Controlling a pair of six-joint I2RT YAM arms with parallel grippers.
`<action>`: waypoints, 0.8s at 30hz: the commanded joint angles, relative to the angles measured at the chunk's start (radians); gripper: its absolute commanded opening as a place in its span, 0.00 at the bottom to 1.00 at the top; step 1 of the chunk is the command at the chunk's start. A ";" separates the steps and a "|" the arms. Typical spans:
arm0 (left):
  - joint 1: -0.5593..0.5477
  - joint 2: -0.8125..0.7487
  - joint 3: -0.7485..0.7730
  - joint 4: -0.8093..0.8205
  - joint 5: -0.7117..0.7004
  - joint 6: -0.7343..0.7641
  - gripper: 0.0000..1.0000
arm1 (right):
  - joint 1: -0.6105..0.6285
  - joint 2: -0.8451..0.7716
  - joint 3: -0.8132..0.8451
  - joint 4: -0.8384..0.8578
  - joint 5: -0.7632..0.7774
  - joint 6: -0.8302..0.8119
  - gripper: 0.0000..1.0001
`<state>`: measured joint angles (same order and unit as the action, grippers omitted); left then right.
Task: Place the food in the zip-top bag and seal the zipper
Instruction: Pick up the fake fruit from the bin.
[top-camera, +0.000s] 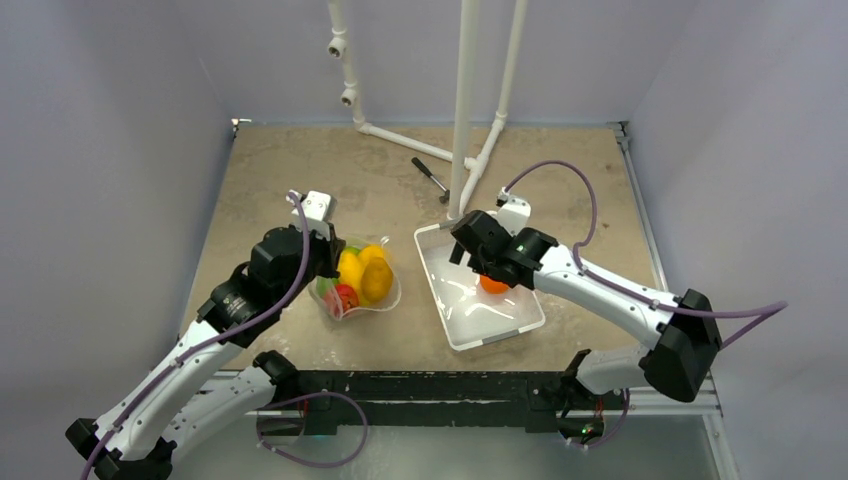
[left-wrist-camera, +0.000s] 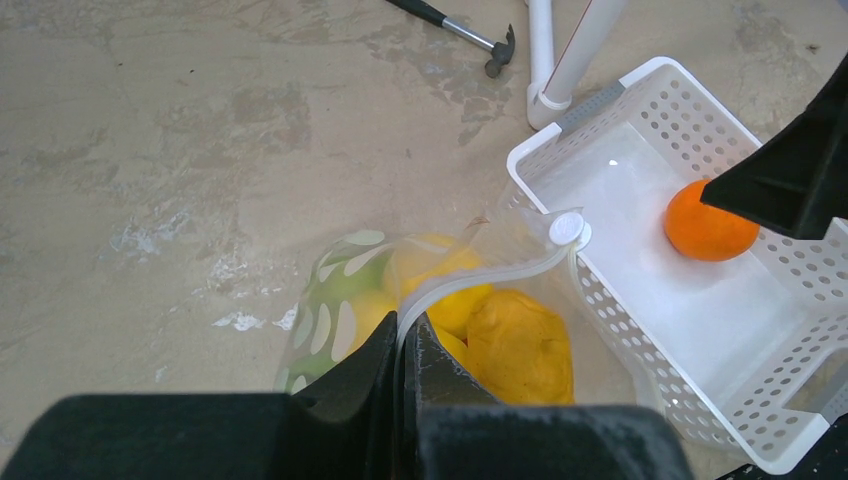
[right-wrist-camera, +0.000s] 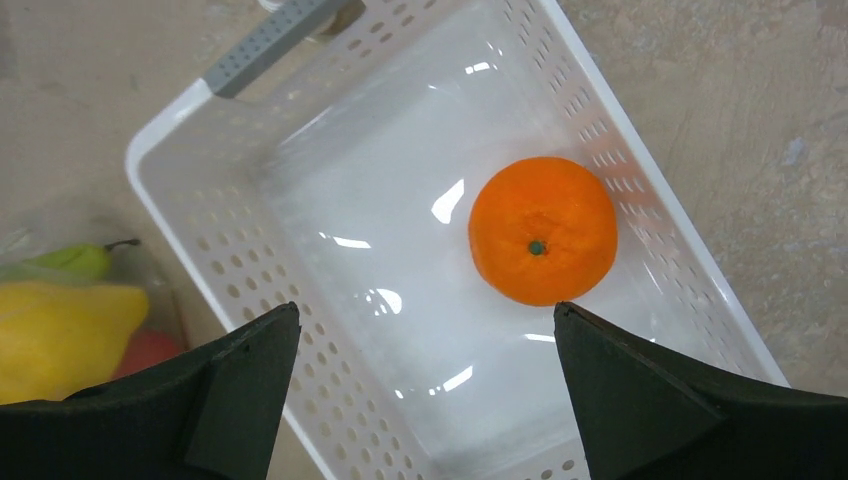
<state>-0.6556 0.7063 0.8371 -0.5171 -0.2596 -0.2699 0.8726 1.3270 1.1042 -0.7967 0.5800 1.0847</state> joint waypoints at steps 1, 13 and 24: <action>-0.002 -0.011 0.005 0.052 0.018 -0.009 0.00 | -0.022 0.022 -0.031 -0.006 -0.010 0.037 0.99; -0.002 -0.013 0.003 0.052 0.021 -0.011 0.00 | -0.054 0.054 -0.080 -0.004 -0.018 0.090 0.99; -0.002 -0.007 0.003 0.052 0.018 -0.011 0.00 | -0.095 0.110 -0.092 -0.005 -0.009 0.128 0.99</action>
<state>-0.6556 0.7067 0.8371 -0.5171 -0.2455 -0.2703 0.7959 1.4330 1.0222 -0.7975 0.5549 1.1706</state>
